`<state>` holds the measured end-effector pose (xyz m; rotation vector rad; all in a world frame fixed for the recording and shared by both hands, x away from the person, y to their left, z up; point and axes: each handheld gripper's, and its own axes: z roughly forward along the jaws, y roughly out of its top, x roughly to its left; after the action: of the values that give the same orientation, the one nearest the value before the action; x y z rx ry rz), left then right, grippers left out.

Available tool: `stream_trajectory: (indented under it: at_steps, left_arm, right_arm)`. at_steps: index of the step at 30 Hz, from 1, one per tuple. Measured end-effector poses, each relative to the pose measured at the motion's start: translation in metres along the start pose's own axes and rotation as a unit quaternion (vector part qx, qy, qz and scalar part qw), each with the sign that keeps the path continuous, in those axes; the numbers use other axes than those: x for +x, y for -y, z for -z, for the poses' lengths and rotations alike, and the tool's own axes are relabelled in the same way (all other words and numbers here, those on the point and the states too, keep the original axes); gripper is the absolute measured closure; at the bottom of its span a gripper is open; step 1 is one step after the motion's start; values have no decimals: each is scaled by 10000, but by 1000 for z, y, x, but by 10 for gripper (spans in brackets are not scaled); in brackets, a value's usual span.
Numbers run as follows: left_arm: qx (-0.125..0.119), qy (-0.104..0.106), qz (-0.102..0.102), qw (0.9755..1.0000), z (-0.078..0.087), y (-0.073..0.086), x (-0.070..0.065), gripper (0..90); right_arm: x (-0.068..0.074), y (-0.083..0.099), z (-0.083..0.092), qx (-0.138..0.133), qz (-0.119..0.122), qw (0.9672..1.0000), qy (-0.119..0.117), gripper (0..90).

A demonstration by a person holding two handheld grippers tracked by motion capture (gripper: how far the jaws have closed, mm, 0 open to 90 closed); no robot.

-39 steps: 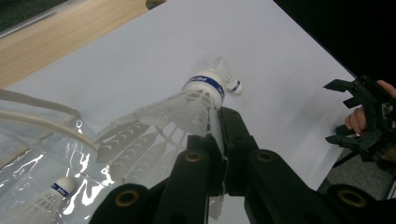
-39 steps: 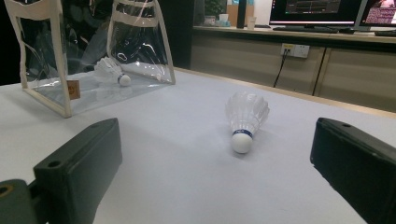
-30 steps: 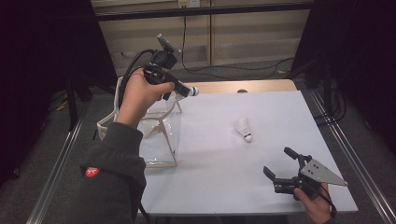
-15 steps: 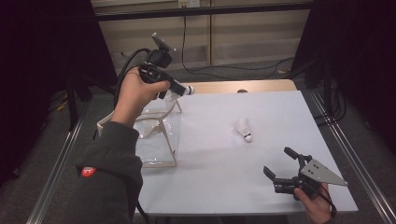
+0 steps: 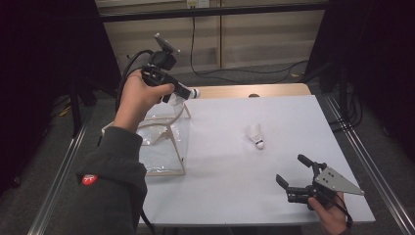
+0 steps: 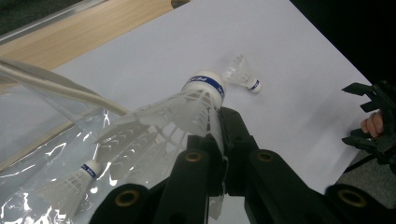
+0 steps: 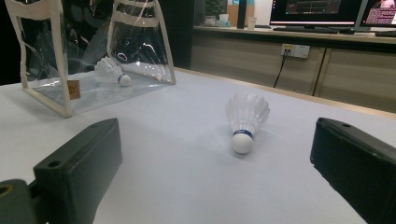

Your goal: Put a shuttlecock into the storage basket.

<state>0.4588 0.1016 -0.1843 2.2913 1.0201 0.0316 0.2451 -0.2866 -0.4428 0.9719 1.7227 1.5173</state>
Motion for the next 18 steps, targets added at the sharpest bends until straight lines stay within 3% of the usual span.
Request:
stream_trajectory:
  at_steps: [18]
  left_arm:
    - [-75, -89, 140, 9998, 6, 4, 11, 891]
  right_arm:
    - [0, 0, 0, 8, 15, 10000, -9, 21]
